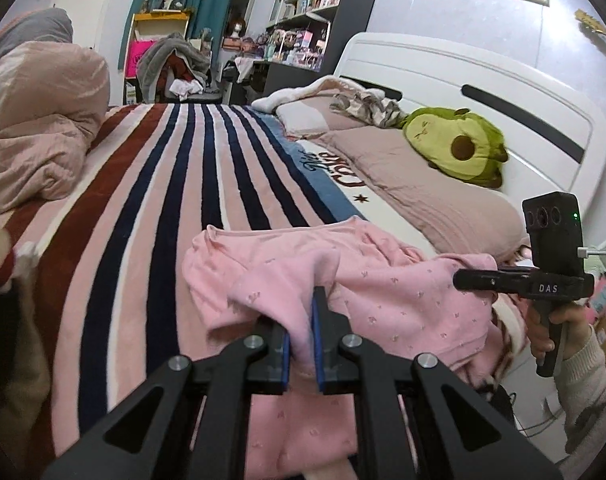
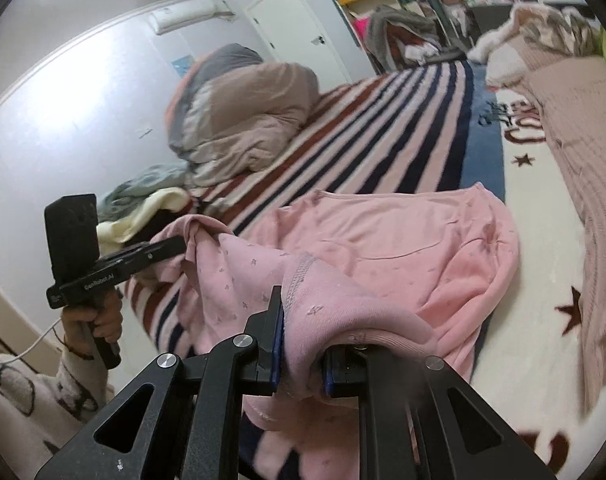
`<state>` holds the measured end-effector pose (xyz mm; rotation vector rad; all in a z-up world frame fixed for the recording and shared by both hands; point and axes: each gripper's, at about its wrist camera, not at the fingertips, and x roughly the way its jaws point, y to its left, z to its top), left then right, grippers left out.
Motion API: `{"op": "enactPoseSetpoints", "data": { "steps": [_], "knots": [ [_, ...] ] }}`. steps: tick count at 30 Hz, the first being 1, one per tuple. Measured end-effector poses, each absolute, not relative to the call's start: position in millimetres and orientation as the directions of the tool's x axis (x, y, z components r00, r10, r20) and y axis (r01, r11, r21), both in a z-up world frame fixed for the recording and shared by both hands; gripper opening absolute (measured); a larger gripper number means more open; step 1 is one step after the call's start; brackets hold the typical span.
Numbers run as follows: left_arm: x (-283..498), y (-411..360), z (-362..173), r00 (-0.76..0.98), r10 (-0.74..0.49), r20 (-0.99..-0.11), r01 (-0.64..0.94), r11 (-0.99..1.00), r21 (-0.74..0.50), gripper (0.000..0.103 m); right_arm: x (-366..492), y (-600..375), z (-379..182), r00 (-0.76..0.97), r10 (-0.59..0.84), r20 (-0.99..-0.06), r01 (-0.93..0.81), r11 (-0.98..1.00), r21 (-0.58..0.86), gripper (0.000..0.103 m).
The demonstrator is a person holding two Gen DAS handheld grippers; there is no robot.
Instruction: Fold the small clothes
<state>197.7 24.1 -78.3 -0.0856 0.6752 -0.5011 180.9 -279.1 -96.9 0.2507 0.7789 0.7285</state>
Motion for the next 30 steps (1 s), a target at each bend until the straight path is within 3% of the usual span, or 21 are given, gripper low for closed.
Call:
{"op": "enactPoseSetpoints", "data": {
  "steps": [14,25,30],
  "knots": [
    [279.7,17.7,-119.1,0.642,-0.388,-0.661,0.355,0.915,-0.192,0.007,273.6,-281.6,-135.2,0.367,0.673,-0.642,-0.469,0.730,0.498,0.009],
    [285.2,17.0,-126.4,0.648,-0.362,-0.670,0.335,0.926,-0.177,0.007,307.2,-280.0,-124.5,0.361,0.652,-0.667,-0.494,0.740,0.457,0.009],
    [284.6,18.2,-127.6,0.639,-0.371,-0.673,0.339,0.922,-0.187,0.009,305.0,-269.0,-144.9,0.304,0.596,-0.743,-0.479,0.770,0.422,0.015]
  ]
}}
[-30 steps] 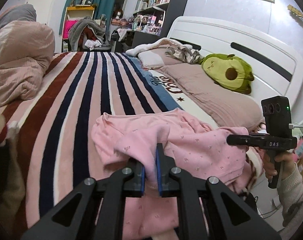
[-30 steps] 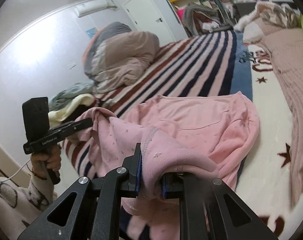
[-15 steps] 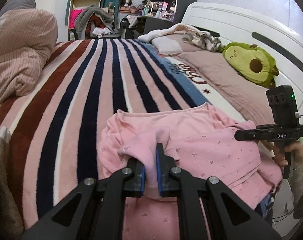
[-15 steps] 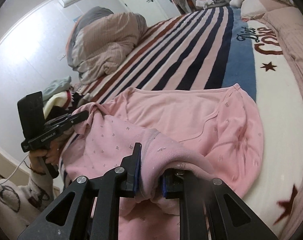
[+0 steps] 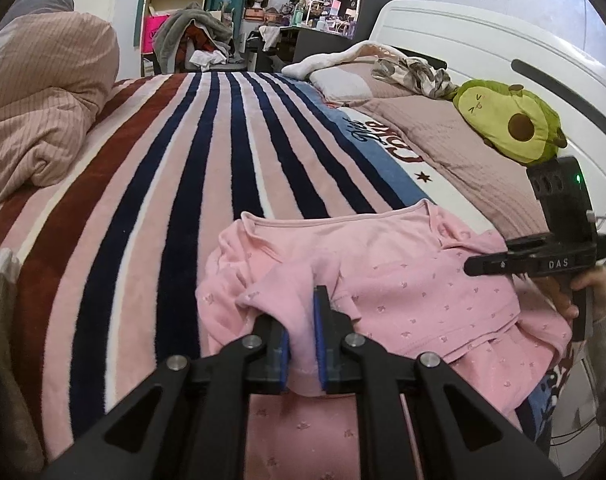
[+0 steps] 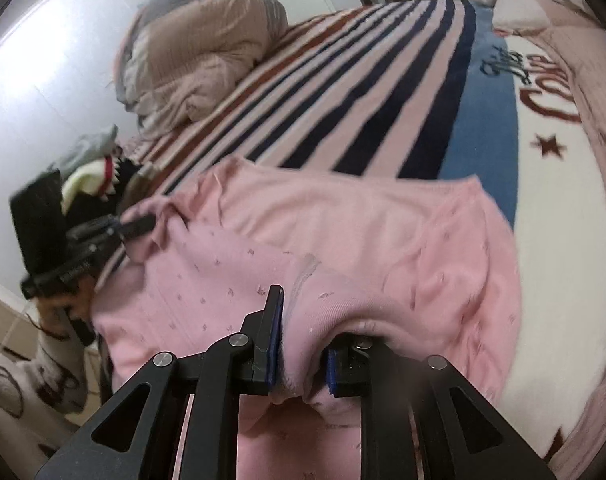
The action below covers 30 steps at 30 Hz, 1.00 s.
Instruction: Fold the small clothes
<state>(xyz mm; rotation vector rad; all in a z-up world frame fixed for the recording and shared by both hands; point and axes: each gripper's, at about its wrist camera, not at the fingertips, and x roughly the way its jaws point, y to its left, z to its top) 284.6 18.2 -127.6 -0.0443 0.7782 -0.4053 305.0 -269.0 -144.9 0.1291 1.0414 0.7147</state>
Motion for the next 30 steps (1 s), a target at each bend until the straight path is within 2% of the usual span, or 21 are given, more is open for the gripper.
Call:
{"op": "enactPoseSetpoints", "data": {
  "steps": [2,3,4,5,10,12,14,16,19,22,30],
  "knots": [
    [281.2,20.7,-121.9,0.648,-0.365,-0.668,0.338,0.924,-0.176,0.015,299.0,-275.1,-140.8,0.319,0.611,-0.725,-0.461,0.768,0.444,0.024],
    [278.4,22.3,-118.1,0.659,-0.358,-0.662,0.336,0.927,-0.167,0.026,295.1,-280.6,-136.0,0.333,0.615,-0.715,-0.447,0.770,0.454,0.038],
    [272.2,26.0,-111.0,0.680,-0.348,-0.645,0.333,0.931,-0.152,0.042,291.8,-285.5,-132.1,0.351,0.606,-0.714,-0.437,0.781,0.447,0.054],
    [267.3,30.2,-106.0,0.695,-0.346,-0.630,0.332,0.932,-0.146,0.047,284.0,-292.0,-123.5,0.385,0.584,-0.715,-0.431,0.798,0.421,0.058],
    [243.2,48.5,-82.7,0.724,-0.361,-0.588,0.338,0.928,-0.154,0.048,246.0,-312.5,-93.3,0.467,0.531,-0.708,-0.424,0.836,0.347,0.058],
    [232.7,48.7,-78.1,0.717,-0.384,-0.582,0.362,0.918,-0.160,0.048,232.7,-312.3,-86.4,0.479,0.532,-0.698,-0.434,0.835,0.338,0.053],
    [222.4,42.6,-78.8,0.692,-0.414,-0.591,0.403,0.901,-0.159,0.048,219.3,-305.2,-84.8,0.469,0.552,-0.690,-0.462,0.819,0.341,0.038],
    [216.4,33.0,-84.3,0.659,-0.437,-0.611,0.443,0.883,-0.155,0.040,213.9,-294.6,-91.1,0.431,0.580,-0.692,-0.489,0.794,0.361,0.006],
    [216.3,21.0,-98.1,0.604,-0.448,-0.659,0.471,0.868,-0.158,0.022,214.4,-272.1,-111.9,0.352,0.592,-0.725,-0.524,0.767,0.371,0.005],
    [219.3,15.3,-109.8,0.578,-0.427,-0.696,0.468,0.872,-0.146,0.015,222.1,-257.7,-126.1,0.321,0.579,-0.750,-0.537,0.763,0.359,0.005],
    [243.2,-3.8,-130.8,0.525,-0.352,-0.775,0.489,0.870,-0.065,0.012,254.2,-243.3,-140.2,0.313,0.513,-0.799,-0.537,0.789,0.296,0.005]
  ]
}}
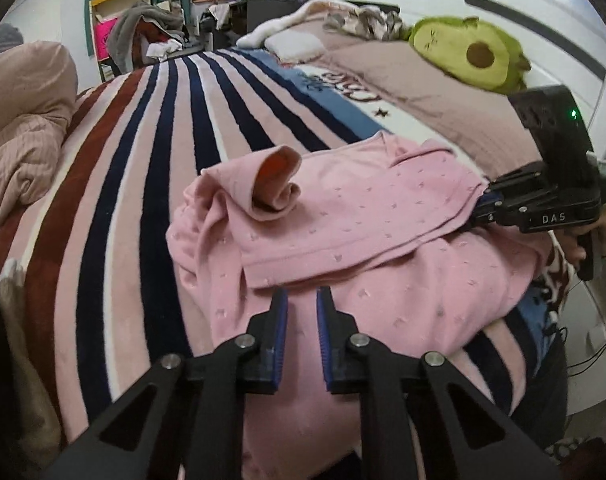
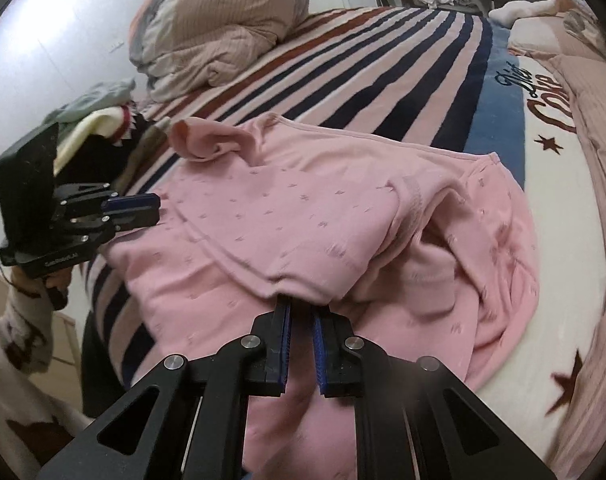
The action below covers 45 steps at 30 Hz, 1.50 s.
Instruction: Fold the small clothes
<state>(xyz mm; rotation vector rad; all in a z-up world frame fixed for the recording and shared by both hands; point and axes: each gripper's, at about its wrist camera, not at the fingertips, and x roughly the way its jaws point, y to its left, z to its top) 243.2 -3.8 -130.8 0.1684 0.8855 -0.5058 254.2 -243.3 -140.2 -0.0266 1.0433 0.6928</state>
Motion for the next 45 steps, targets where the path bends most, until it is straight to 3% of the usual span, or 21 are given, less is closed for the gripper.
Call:
{"op": "enactPoseSetpoints", "data": {
  "steps": [5,11,21,23,25,27,29,30,31,35,37,39,40,42,45],
  "knots": [
    [270.0,-12.2,-134.0,0.494,-0.330,-0.804,0.525,0.850,-0.026,0.012,273.4,-247.0,-147.1,0.303,0.509,-0.806,-0.532,0.792,0.300,0.005],
    [306.4,-10.5,-122.5,0.535,-0.329,-0.778,0.509,0.861,-0.014,0.012,302.5,-253.3,-137.6,0.346,0.532,-0.773,-0.511,0.798,0.320,0.001],
    [364.5,2.2,-134.6,0.585,-0.269,-0.765,0.425,0.905,0.007,0.012,341.2,-263.7,-138.5,0.473,0.337,-0.814,-0.426,0.896,0.124,0.000],
    [372.0,4.3,-134.5,0.599,-0.257,-0.758,0.404,0.915,0.009,0.014,340.3,-264.8,-135.3,0.496,0.303,-0.814,-0.417,0.905,0.084,0.000],
    [373.8,7.3,-130.8,0.610,-0.263,-0.748,0.399,0.917,0.003,0.023,336.0,-264.6,-129.4,0.533,0.250,-0.808,-0.405,0.914,0.015,0.001],
    [369.7,11.3,-121.8,0.632,-0.276,-0.725,0.398,0.917,-0.002,0.036,327.8,-267.4,-120.4,0.560,0.241,-0.793,-0.405,0.914,-0.009,0.010],
    [360.6,15.2,-113.0,0.648,-0.288,-0.705,0.399,0.917,-0.009,0.038,320.6,-267.6,-112.9,0.562,0.275,-0.780,-0.416,0.909,0.021,0.026],
    [356.0,17.1,-110.4,0.649,-0.296,-0.701,0.399,0.917,-0.018,0.038,316.3,-267.6,-110.6,0.551,0.305,-0.777,-0.427,0.903,0.051,0.042],
    [349.6,19.9,-107.8,0.647,-0.312,-0.696,0.401,0.915,-0.037,0.038,312.3,-266.2,-109.7,0.539,0.332,-0.774,-0.441,0.894,0.077,0.050],
    [325.7,19.4,-108.1,0.630,-0.347,-0.695,0.419,0.905,-0.073,0.038,300.2,-244.6,-118.5,0.482,0.375,-0.792,-0.504,0.858,0.100,0.055],
    [316.2,17.7,-110.8,0.618,-0.358,-0.700,0.427,0.901,-0.083,0.038,298.3,-231.2,-131.1,0.474,0.320,-0.821,-0.514,0.857,0.037,0.059],
    [309.0,16.9,-112.8,0.612,-0.360,-0.704,0.428,0.899,-0.088,0.038,300.1,-223.7,-143.8,0.510,0.222,-0.831,-0.499,0.864,-0.075,0.053],
    [305.9,16.8,-113.6,0.612,-0.359,-0.705,0.426,0.900,-0.088,0.038,301.0,-223.1,-147.2,0.531,0.184,-0.827,-0.490,0.863,-0.122,0.034],
    [303.4,17.9,-114.7,0.609,-0.360,-0.706,0.425,0.901,-0.092,0.038,303.5,-229.3,-147.1,0.561,0.133,-0.817,-0.455,0.874,-0.170,0.010],
    [299.4,16.2,-115.0,0.607,-0.366,-0.706,0.429,0.898,-0.097,0.038,305.0,-253.3,-133.2,0.578,0.152,-0.802,-0.396,0.912,-0.112,0.005]
  ]
}}
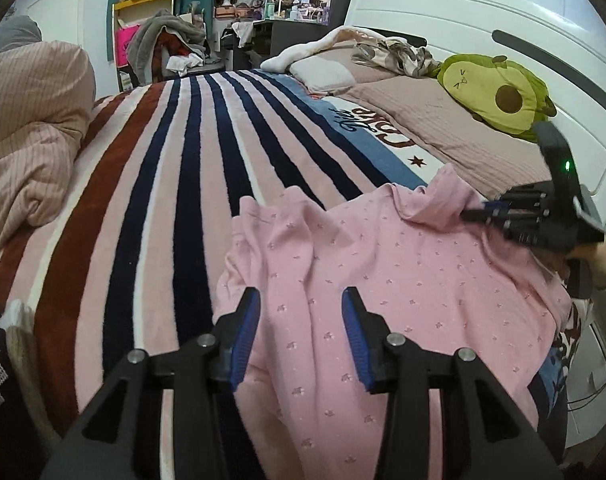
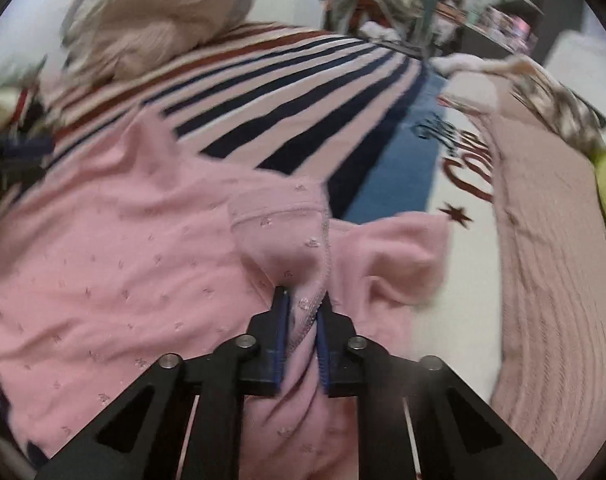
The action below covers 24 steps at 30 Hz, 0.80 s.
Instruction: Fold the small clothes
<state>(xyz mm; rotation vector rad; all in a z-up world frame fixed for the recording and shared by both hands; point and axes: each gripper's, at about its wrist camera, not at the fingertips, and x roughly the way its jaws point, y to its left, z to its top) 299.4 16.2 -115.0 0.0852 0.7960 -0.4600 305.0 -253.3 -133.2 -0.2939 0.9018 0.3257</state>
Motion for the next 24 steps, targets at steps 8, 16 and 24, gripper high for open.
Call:
{"op": "enactPoseSetpoints", "data": {
  "steps": [8,16,24],
  "knots": [
    [299.9,11.5,-131.4,0.583,-0.350,-0.733,0.422,0.902,-0.094,0.038,306.4,-306.1,-129.8,0.598,0.012,-0.802,-0.237,0.958,-0.162,0.005],
    [293.3,26.1,-122.8,0.608,-0.334,-0.721,0.388,0.917,-0.098,0.041,288.8,-321.4,-117.7,0.637,-0.058,-0.769,-0.172,0.961,-0.216,0.024],
    [259.2,25.0,-119.5,0.598,-0.396,-0.697,0.409,0.899,-0.160,0.047,230.0,-281.5,-96.2,0.541,0.329,-0.774,-0.406,0.908,0.102,0.024]
  ]
}}
